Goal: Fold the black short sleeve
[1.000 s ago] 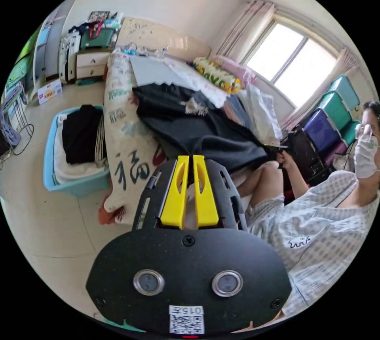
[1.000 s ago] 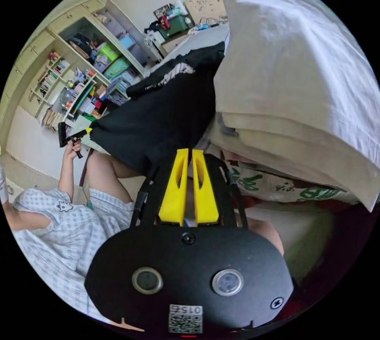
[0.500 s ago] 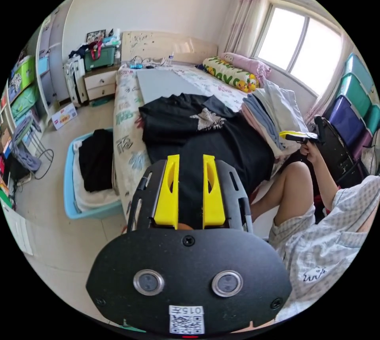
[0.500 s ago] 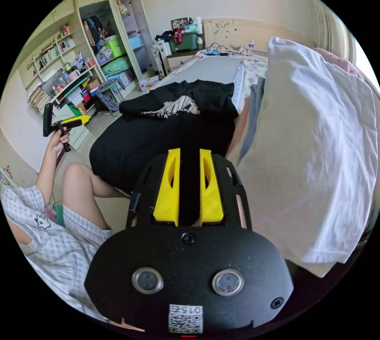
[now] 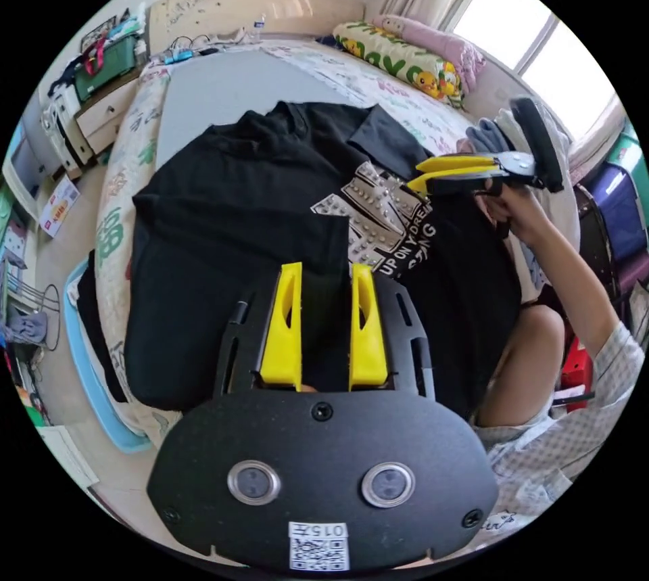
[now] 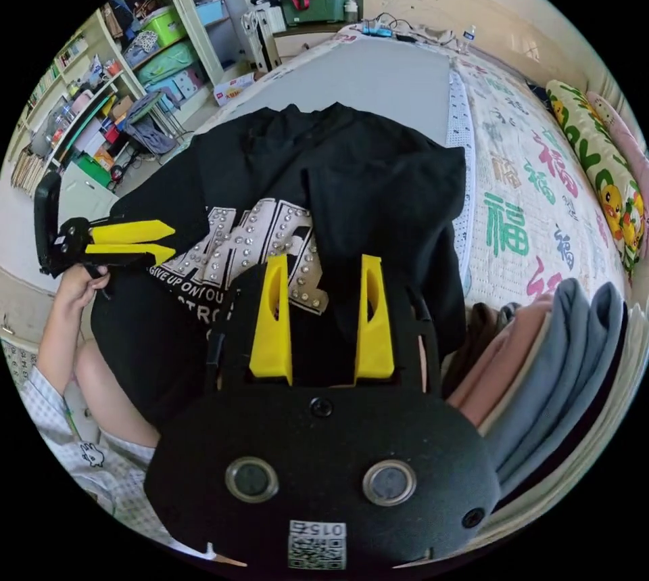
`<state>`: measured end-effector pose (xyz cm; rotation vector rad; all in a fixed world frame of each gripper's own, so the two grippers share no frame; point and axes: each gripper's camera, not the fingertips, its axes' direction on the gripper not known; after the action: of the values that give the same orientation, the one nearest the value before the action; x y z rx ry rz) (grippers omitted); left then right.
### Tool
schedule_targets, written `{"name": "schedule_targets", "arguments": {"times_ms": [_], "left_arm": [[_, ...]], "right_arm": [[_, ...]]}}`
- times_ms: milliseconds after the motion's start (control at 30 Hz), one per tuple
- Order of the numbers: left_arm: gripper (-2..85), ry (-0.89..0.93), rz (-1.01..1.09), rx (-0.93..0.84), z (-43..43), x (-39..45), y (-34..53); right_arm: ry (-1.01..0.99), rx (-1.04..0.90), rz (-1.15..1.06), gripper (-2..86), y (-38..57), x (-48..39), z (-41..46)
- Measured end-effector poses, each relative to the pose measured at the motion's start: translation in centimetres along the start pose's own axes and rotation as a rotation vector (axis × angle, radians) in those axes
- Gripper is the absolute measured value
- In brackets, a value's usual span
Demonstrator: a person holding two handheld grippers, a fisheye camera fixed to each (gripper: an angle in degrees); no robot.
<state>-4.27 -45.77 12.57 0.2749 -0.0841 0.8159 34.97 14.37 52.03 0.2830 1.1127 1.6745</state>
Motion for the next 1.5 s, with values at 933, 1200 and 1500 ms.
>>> {"name": "schedule_targets", "arguments": {"times_ms": [933, 1200, 1500], "left_arm": [[0.9, -0.193, -0.199, 0.075, 0.8, -8.9, -8.9], [-0.8, -0.334, -0.095, -0.003, 7.7, -6.7, -17.5], [-0.7, -0.491, -0.102, 0.015, 11.1, -7.0, -21.8]], "right_arm": [[0.252, 0.058, 0.089, -0.9, -18.0, -4.9, -6.0], [0.575, 0.067, 0.051, -0.7, -21.8, -7.0, -0.8], [0.533, 0.068, 0.115, -0.7, -23.2, -3.1, -1.9]]}}
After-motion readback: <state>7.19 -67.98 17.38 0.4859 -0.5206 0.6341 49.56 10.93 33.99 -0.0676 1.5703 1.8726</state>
